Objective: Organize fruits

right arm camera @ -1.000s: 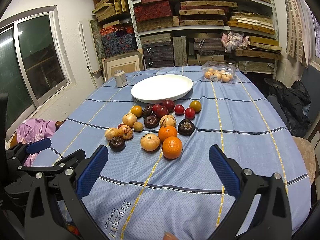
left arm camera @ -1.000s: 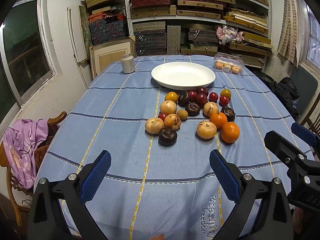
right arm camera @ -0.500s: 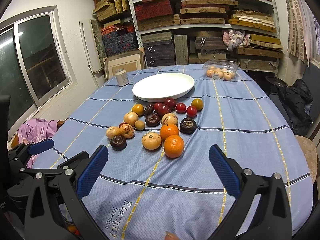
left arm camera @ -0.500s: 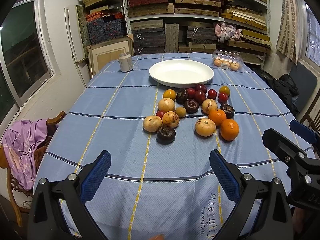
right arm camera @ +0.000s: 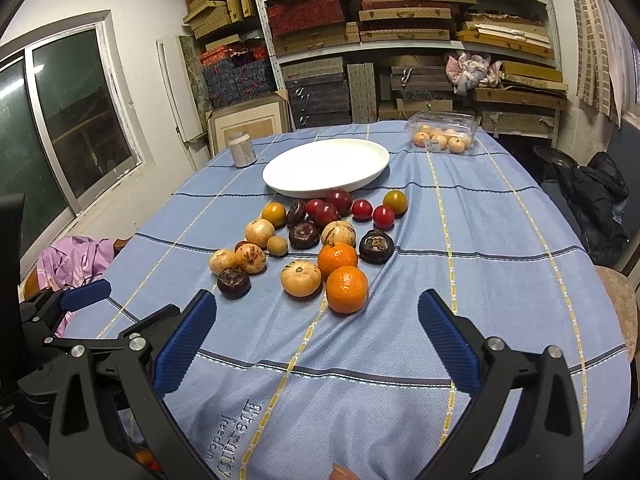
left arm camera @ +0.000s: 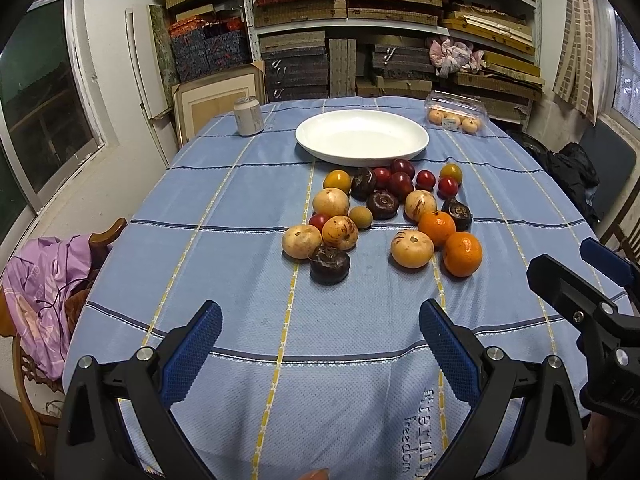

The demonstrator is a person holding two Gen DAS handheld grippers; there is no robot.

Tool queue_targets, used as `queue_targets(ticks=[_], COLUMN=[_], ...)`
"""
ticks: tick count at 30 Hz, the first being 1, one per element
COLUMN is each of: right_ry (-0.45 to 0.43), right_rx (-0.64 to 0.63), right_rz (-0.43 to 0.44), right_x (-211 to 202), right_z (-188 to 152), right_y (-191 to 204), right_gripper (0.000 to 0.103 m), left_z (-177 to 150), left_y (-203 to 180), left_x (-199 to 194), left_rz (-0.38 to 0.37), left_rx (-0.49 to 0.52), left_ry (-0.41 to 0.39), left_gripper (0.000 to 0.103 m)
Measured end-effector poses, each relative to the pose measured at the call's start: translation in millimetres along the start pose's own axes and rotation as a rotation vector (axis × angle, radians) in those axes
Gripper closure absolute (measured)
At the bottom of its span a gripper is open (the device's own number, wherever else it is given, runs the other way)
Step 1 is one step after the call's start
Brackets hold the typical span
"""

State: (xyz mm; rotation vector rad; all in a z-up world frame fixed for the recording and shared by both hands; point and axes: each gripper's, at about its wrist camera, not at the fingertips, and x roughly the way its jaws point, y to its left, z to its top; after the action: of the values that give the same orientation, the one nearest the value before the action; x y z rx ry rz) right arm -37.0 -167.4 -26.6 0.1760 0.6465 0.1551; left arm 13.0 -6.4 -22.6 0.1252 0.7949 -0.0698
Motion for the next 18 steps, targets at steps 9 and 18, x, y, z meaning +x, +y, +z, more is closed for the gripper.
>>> queue_targets(ticks=[9, 18], right_ry=[0.039, 0.111], right_rx=[0.008, 0.009], right_rz=[0.005, 0.062], right_x=[20, 55], right_z=[-1, -2], right_y=[-9, -25], right_gripper=[0.004, 0.004], left_z=[2, 4], left_y=[-4, -8], left_x=[22, 60], left_rz=[0.008, 0.023], left_rx=[0.011, 0.025], left_ry=[0.045, 0.109], left_gripper=[0.004, 0.003])
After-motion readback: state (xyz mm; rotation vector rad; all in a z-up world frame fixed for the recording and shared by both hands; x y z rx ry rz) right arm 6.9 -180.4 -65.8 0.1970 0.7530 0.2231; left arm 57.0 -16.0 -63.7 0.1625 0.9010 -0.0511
